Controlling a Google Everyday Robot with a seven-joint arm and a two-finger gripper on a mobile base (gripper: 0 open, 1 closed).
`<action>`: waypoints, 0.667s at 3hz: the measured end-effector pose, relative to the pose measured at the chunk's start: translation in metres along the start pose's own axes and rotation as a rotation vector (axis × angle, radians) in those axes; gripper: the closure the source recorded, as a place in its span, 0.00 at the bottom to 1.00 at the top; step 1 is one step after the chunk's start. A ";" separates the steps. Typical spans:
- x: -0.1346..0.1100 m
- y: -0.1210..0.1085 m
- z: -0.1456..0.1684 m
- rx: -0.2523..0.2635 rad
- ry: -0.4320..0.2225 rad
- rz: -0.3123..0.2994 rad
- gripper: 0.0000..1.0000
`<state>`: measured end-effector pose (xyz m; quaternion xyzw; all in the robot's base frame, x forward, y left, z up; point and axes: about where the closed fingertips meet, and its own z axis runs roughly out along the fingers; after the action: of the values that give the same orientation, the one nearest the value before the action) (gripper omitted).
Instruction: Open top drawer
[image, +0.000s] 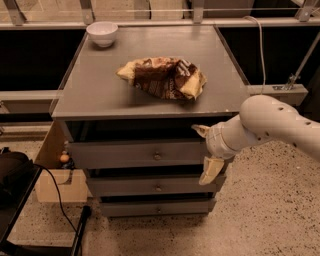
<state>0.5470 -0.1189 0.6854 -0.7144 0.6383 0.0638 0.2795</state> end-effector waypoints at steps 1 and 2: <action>0.005 -0.006 0.011 -0.001 0.019 -0.009 0.00; 0.009 -0.013 0.021 -0.009 0.032 -0.008 0.00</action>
Offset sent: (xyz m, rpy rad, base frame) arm 0.0330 0.0025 -0.0252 -0.0509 0.0067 -0.0055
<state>0.5664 -0.1162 0.6684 -0.7192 0.6394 0.0540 0.2666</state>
